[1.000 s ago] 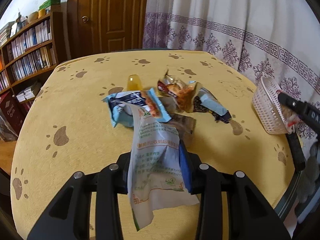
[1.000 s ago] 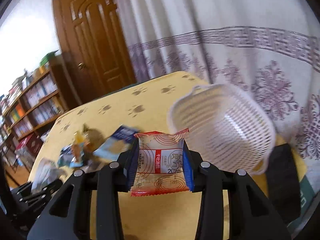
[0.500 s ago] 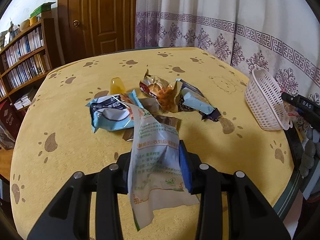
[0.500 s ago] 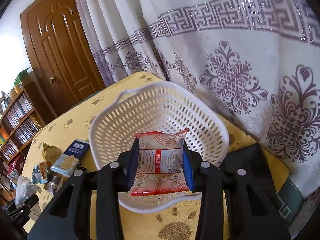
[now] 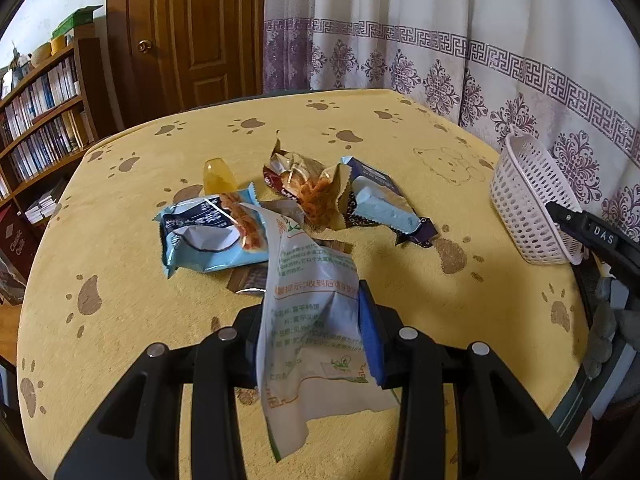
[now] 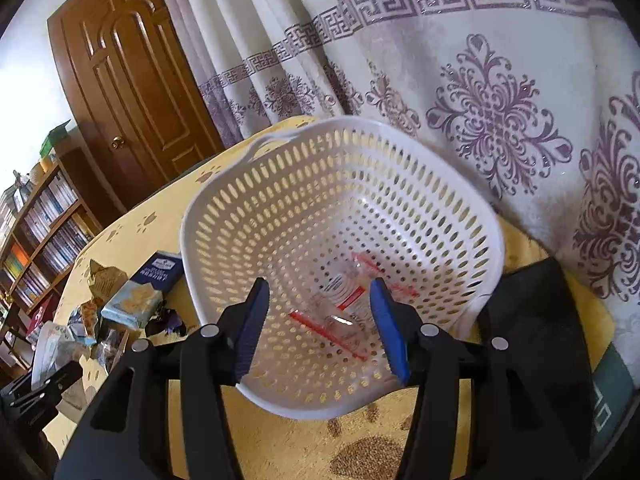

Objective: Organize snacks
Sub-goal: 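Carry the red-and-white packet into the white basket and open the right tool, then carry the white-green bag into the white basket and open the left tool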

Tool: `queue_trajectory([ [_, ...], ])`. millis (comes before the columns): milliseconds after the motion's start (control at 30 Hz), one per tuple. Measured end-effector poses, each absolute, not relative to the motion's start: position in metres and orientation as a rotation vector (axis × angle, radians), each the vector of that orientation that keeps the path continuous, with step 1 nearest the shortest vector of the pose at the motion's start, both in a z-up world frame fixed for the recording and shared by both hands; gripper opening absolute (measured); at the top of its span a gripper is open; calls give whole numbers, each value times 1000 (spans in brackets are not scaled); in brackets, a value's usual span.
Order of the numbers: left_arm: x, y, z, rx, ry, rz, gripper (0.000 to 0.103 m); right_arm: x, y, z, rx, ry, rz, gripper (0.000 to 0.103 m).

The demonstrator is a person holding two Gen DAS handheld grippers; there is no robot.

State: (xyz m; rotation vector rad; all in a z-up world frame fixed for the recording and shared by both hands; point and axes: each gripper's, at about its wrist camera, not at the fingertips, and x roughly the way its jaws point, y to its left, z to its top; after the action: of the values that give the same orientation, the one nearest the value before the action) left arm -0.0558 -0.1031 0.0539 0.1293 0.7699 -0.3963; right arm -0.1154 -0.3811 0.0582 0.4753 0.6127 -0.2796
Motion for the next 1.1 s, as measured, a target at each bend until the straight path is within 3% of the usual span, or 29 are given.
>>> queue_trajectory([
  [1100, -42, -137, 71, 165, 747, -434, 39, -83, -316, 71, 371, 620, -98, 58],
])
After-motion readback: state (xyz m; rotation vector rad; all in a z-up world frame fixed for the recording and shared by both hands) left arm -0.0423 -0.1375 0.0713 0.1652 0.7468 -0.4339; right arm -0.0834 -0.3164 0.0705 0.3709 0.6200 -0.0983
